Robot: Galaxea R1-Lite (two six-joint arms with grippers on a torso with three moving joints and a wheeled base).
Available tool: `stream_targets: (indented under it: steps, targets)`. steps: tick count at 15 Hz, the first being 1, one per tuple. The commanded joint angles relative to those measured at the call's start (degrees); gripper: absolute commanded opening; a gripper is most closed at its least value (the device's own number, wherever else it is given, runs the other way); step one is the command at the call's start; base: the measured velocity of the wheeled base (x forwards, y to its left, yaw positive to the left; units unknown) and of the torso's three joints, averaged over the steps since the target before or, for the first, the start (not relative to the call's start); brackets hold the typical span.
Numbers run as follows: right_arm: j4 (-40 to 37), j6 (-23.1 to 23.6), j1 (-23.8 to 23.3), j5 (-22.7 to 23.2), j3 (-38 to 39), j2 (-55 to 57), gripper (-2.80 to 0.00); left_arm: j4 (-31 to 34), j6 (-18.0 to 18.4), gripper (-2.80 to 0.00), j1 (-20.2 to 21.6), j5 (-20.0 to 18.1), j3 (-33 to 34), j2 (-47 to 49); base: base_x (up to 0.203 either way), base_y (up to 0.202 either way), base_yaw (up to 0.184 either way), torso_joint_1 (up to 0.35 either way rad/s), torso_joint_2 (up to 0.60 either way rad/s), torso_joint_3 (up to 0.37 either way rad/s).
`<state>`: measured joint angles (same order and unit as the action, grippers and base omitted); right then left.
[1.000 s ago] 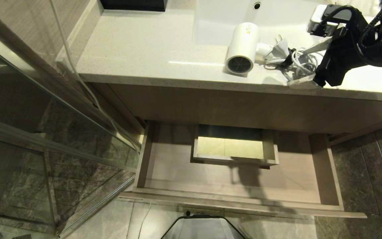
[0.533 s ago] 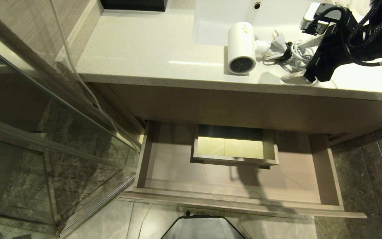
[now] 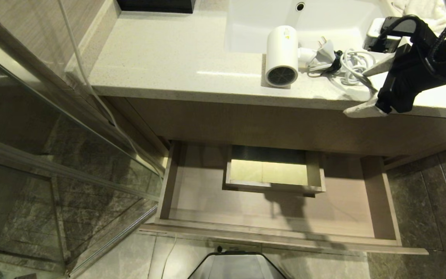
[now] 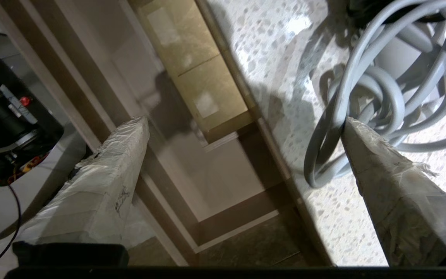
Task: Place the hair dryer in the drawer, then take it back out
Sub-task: Pick up the hairdryer
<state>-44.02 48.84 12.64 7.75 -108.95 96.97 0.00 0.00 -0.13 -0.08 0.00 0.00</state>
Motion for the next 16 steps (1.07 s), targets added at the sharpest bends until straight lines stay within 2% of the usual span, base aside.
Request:
stream_targets:
  steps: [1,6,13,16]
  targets:
    - [-1.76,-0.37,0.10,-0.10,0.46,-2.24,0.00,0.00,0.00,-2.80,-0.04,0.00,0.09,0.00,0.000,0.000,0.000,0.000,0.00,0.000]
    - [-1.92,-1.90,0.11,-0.24,0.36,-4.08,0.00,0.00,0.00,-2.80,-0.01,0.00,0.03,0.00,0.000,0.000,0.000,0.000,0.00,0.000]
    - [15.04,-1.57,0.10,0.13,0.16,-0.57,0.00,0.00,0.00,-2.80,-0.01,0.00,0.06,0.00,0.000,0.000,0.000,0.000,0.00,0.000]
    - [19.04,0.33,0.06,4.46,0.06,2.72,0.00,0.00,0.00,-2.80,-0.04,0.00,0.09,0.00,0.000,0.000,0.000,0.000,0.00,0.000]
